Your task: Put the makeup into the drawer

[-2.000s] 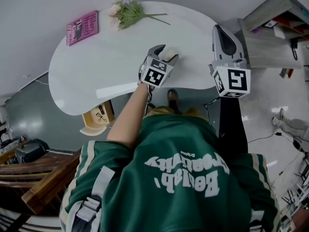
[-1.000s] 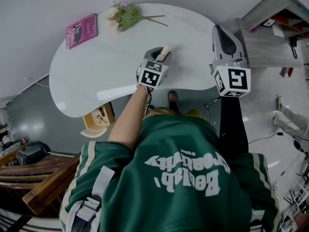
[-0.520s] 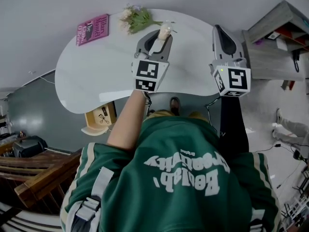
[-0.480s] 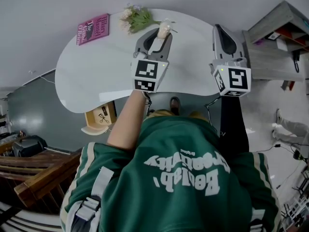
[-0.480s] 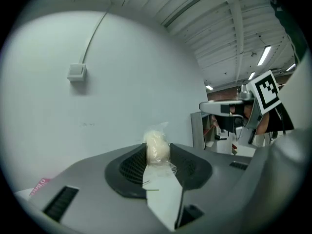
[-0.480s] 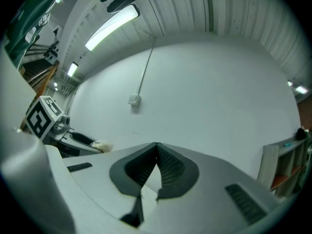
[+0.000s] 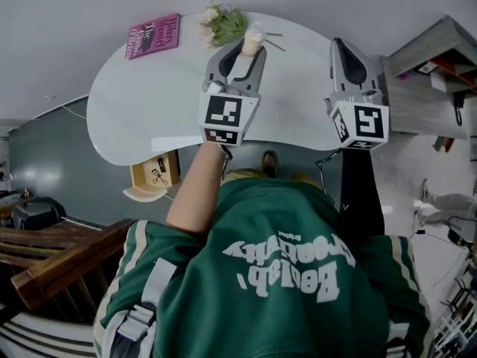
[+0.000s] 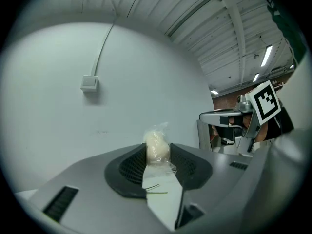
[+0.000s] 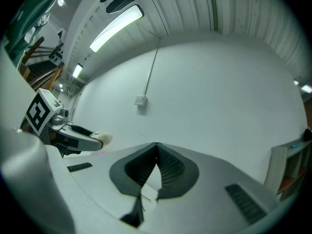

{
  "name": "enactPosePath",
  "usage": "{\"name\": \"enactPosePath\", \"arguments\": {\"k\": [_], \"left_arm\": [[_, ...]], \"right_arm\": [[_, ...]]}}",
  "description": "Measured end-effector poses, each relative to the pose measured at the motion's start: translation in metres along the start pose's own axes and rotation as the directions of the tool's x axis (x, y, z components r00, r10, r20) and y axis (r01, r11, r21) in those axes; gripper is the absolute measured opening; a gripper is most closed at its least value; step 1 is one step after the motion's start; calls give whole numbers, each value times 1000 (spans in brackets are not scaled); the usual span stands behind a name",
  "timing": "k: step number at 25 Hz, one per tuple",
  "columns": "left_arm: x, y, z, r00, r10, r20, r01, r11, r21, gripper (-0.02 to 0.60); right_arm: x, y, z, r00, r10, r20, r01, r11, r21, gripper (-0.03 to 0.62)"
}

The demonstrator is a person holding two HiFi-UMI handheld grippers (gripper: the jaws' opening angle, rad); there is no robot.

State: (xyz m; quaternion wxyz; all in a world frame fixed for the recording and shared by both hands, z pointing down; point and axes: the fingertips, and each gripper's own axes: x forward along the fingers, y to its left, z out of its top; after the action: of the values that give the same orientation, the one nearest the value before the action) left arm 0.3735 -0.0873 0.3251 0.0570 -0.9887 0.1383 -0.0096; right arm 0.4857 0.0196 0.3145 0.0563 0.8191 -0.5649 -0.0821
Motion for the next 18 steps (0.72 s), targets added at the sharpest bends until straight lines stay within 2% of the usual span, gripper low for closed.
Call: {"name": "enactPosePath", "arguments": {"k": [4, 9, 12, 18], "left_arm": [[-20, 27, -6, 998, 56, -13, -56, 998, 0, 150], [-66, 73, -17, 987, 152, -45, -151, 988, 13, 150], [-103, 106, -19, 971, 230, -62, -228, 973, 41, 152], [-177, 166, -19, 932, 354, -78, -352, 935, 36, 150]], "right_arm": [[19, 30, 1, 998, 59, -2, -59, 998, 0, 9], [45, 89, 6, 987, 161, 8, -161, 987, 12, 9], [61, 136, 13, 970, 242, 23, -243, 970, 22, 9], [83, 228, 30, 928, 369, 47, -370, 928, 29, 9]]}}
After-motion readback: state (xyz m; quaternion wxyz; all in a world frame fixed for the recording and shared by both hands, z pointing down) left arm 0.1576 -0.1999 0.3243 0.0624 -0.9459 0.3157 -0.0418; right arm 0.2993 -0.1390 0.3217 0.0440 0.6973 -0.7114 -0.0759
